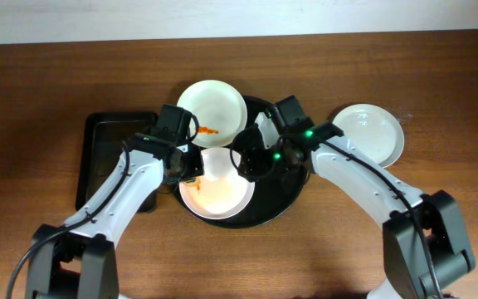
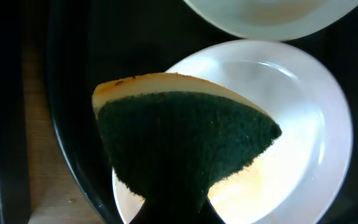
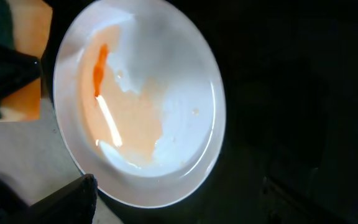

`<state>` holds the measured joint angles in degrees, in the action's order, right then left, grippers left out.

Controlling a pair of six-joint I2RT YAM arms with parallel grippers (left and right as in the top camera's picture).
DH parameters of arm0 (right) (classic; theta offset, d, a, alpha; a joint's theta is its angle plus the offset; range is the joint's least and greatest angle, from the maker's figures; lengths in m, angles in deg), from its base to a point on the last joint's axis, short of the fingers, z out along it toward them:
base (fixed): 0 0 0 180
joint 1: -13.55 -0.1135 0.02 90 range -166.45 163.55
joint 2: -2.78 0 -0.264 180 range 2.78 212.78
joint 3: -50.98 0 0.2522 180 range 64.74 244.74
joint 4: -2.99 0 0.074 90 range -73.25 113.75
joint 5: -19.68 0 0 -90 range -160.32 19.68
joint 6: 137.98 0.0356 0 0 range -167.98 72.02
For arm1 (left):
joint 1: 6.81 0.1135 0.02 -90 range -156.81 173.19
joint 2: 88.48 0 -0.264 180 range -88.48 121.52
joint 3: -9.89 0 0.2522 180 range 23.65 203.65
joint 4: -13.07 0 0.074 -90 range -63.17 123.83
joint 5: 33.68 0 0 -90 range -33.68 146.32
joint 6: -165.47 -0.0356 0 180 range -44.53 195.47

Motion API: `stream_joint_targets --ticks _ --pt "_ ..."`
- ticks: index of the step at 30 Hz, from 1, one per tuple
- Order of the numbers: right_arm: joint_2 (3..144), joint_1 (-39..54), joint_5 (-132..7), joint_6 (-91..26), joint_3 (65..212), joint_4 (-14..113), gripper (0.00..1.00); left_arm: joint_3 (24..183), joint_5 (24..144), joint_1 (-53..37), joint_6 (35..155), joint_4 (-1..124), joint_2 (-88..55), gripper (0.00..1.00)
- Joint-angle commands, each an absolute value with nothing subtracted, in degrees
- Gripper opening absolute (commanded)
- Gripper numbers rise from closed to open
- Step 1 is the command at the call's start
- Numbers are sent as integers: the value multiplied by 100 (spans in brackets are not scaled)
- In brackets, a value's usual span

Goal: Clean dirty plates on tray and stack at the side

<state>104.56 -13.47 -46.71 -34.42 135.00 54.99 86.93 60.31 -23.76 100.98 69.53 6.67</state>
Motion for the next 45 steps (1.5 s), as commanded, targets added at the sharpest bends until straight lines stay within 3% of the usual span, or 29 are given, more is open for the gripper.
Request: stream_joint_targets --ticks 1,8,12,17,18,19,21,28,45 --pt "10626 -1594 -5145 -3147 13406 5516 83 8586 5946 -2390 9994 6955 1115 0" --pt "11055 -1677 -5298 -3026 13200 5195 83 8586 5651 -2390 9915 6955 1609 0" --pt "11293 -1885 -5237 -2924 13200 5031 68 8586 5655 -2390 9889 6951 1609 0" --pt "11310 -2143 -5241 -2727 13202 4793 20 8586 5696 -2390 9803 6931 1609 0" --pt "11310 -2110 -5248 -2727 13202 4773 6 8586 5701 -2392 9803 6934 1609 0" --pt "11308 -2079 -5263 -2729 13205 4773 4 8586 5769 -2392 9766 6936 1607 0" --pt "10923 -1535 -5309 -2823 13467 5072 4 8997 6652 -2390 9635 6936 1150 0" --pt "10150 -1074 -6564 -3169 13801 5909 4 9273 6945 -2390 9642 6934 171 4" --pt "9988 -2090 -8797 -3249 13946 6541 4 9095 6855 -2578 9637 6614 1740 0"
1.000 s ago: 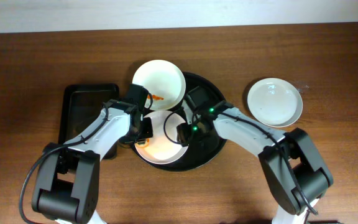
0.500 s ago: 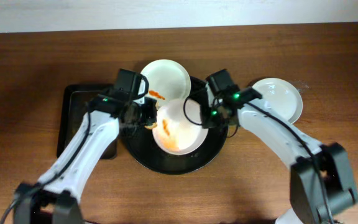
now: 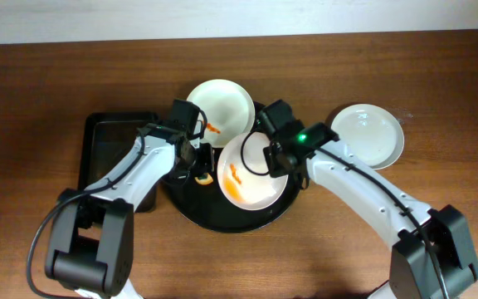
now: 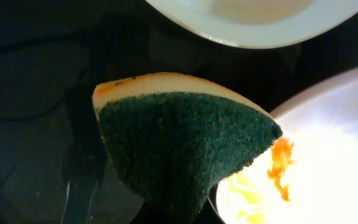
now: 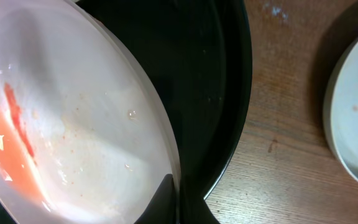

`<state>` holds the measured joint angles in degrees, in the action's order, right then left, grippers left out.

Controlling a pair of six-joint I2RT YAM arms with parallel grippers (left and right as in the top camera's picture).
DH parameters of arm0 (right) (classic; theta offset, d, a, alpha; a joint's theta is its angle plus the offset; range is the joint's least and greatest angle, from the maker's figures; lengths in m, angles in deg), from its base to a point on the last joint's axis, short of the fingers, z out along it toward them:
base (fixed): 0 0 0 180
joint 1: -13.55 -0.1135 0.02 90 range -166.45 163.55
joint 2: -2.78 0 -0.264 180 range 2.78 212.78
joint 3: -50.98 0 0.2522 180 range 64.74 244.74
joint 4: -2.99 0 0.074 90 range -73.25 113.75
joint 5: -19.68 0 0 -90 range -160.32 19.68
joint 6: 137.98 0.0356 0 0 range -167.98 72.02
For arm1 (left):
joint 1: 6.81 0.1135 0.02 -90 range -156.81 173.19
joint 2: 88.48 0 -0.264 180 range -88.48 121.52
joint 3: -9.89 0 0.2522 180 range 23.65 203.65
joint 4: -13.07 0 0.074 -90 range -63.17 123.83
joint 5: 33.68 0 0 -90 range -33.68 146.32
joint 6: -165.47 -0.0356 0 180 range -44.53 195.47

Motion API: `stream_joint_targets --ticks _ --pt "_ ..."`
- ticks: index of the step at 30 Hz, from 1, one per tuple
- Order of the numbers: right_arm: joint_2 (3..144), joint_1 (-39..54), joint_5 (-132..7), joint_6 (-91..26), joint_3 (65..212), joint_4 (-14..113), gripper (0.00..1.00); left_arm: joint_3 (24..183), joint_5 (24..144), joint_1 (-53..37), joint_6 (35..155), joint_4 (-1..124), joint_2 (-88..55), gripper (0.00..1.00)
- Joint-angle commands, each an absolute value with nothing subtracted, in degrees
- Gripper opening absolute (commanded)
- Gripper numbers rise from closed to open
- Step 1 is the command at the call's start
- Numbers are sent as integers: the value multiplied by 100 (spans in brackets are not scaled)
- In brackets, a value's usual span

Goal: Clean dirty plates on tray and stack at the side

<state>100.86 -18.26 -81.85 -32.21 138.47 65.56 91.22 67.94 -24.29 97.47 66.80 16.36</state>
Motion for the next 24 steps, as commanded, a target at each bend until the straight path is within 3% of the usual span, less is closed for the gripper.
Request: stream_joint_targets --ticks 1,11,16,24 --pt "9988 -2176 -8909 -3249 13946 6541 4 9095 6844 -2647 9637 6603 1775 0" --pt "9988 -2320 -8806 -3140 13946 6541 4 9095 6378 -3310 9642 6304 2418 0" --pt "9988 -2313 -8352 -3138 13943 6432 12 9095 6378 -3318 9639 6217 2510 0" --pt "9988 -2313 -7237 -2712 13941 6087 14 9063 6381 -3318 9639 6112 2510 0"
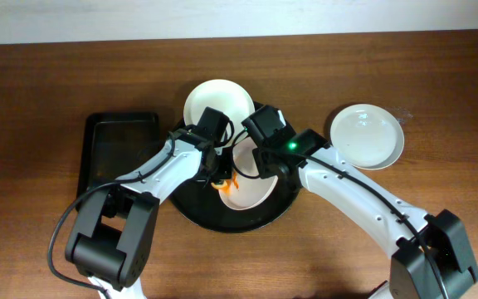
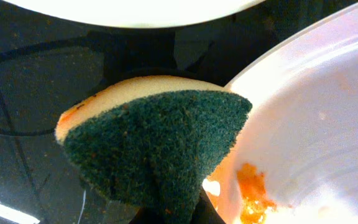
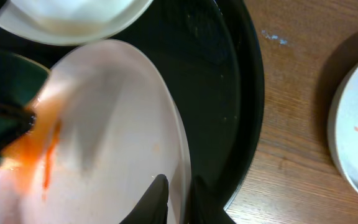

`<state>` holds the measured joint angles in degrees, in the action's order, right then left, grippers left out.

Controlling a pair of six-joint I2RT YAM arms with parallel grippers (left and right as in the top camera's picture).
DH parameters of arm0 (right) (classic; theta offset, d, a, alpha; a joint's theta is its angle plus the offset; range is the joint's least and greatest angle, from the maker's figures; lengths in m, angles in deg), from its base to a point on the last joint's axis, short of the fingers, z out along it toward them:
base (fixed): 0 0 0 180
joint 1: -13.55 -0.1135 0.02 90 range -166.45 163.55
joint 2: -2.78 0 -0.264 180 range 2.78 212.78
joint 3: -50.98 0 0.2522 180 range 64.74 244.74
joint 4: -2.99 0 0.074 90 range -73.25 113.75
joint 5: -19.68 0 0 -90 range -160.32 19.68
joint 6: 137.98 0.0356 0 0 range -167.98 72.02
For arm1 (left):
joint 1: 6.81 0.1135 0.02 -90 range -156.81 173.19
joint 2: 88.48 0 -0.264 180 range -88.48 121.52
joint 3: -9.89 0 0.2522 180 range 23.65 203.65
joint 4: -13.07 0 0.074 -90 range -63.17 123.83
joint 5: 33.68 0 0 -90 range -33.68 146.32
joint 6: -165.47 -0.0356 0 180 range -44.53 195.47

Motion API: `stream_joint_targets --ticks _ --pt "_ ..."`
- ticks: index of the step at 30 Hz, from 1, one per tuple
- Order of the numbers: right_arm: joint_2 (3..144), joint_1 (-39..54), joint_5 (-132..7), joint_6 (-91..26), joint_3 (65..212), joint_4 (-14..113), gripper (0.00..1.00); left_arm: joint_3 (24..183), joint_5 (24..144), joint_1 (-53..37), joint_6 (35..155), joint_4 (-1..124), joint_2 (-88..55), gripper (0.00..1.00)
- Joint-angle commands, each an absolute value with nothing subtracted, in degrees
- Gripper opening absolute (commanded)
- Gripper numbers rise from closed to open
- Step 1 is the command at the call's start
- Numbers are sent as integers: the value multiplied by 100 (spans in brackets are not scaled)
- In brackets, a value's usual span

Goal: Clean dirty plates on tray and stack at the side
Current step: 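Scrub the tilted plate's face with the sponge in the left gripper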

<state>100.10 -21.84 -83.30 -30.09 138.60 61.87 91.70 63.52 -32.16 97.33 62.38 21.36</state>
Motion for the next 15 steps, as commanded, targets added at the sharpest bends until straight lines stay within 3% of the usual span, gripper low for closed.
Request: stream_joint_targets --ticks 1,6,15 --pt "9990 -2313 -7165 -2559 13937 6084 15 9063 6383 -3318 9639 6112 2510 0" --pt "9990 -2316 -6585 -2128 13775 5715 20 9063 6400 -3318 9639 6114 2510 0" --pt "9990 -2320 -6299 -2014 13616 5544 20 9063 6398 -3316 9639 6112 2510 0"
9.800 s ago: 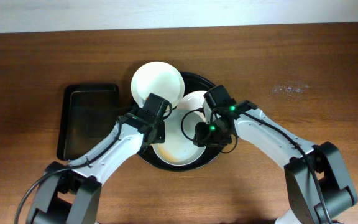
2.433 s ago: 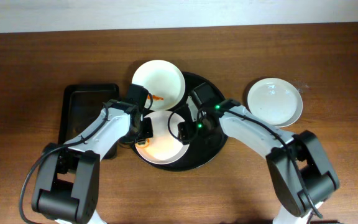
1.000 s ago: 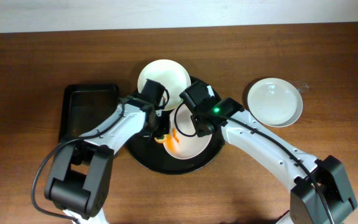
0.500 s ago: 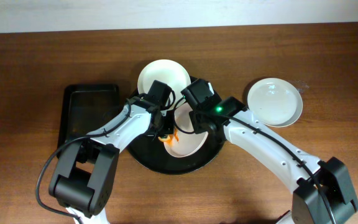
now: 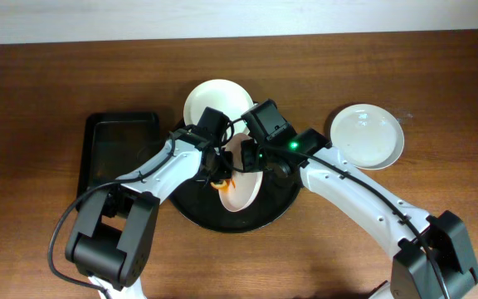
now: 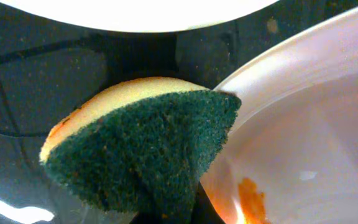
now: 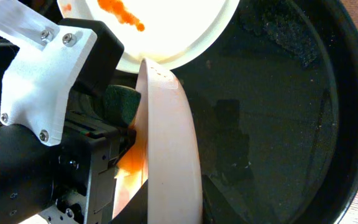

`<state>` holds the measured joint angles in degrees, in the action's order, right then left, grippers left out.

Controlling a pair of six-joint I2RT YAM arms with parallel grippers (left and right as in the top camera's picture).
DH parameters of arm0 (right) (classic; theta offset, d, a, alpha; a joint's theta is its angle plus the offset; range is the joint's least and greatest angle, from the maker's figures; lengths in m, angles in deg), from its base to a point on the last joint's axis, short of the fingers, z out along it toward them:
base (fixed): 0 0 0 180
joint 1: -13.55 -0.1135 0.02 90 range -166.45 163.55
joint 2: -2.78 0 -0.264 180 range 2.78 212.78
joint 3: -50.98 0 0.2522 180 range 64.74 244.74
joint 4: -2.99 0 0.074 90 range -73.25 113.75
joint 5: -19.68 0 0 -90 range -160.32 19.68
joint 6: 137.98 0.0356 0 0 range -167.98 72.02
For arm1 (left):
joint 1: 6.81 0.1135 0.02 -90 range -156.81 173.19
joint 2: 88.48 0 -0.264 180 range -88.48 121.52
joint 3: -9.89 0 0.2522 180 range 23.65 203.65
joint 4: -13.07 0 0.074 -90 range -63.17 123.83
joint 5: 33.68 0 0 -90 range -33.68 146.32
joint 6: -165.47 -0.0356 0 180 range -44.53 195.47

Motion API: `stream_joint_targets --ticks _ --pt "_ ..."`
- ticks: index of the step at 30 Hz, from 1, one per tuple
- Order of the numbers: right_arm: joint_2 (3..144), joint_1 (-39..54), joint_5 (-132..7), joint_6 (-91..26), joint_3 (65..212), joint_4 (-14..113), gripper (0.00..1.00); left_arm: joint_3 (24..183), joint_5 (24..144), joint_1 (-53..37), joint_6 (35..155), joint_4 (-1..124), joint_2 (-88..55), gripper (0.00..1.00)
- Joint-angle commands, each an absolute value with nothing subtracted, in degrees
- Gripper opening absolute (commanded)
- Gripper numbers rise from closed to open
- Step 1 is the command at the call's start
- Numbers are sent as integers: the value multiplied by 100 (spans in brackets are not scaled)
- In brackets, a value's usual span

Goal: Clean dirty plates on tray and stack at the side
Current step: 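Scrub the tilted plate's face with the sponge in the left gripper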

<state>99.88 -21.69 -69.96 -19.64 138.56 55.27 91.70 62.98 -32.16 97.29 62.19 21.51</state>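
A round black tray point(image 5: 282, 202) holds a white plate point(image 5: 241, 181) that stands tilted almost on edge, orange sauce on its left face. My right gripper point(image 7: 169, 202) is shut on this plate's point(image 7: 166, 143) rim. My left gripper point(image 6: 166, 214) is shut on a green and yellow sponge point(image 6: 135, 149), whose tip touches the plate's stained face point(image 6: 303, 143) near the rim. A second stained plate point(image 5: 214, 101) rests on the tray's far edge. One clean plate point(image 5: 368, 135) lies on the table to the right.
A black rectangular tray point(image 5: 114, 154) lies on the wooden table point(image 5: 56, 75) to the left of the round one. The two arms meet over the round tray, my left gripper's white mount point(image 7: 42, 68) close against the held plate.
The held plate has been tipped steeper, from leaning to nearly on edge. The sponge is still at its left rim, pressed a little closer to the stained face.
At first the stained plate lay flat in the tray's front, with the sponge in my left gripper over it. Then my right gripper held it raised and tilted, the sponge beside it. After that the sponge touched its stained face, and the plate now stands steeper.
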Motion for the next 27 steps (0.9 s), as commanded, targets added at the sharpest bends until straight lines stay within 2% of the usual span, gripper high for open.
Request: stream_joint_targets --ticks 1,5,11,18,20,27 --pt "9992 -2320 -6299 -2008 13596 5542 19 9065 6398 -3318 9639 6112 2510 0" --pt "9992 -2320 -6301 -2006 13587 5558 4 9065 6398 -3316 9639 6090 2508 0" --pt "9992 -2313 -6500 -2058 13587 5571 4 9314 6400 -3222 9637 6138 2272 0" --pt "9992 -2313 -6603 -2091 13587 5529 4 9460 6501 -3109 9639 6383 916 0" --pt "9992 -2313 -6603 -2089 13587 5529 4 9458 7430 -3102 9618 6662 838 0" --pt "9988 -2237 -6634 -2091 13620 5525 4 9445 9084 -2888 9180 7043 851 0"
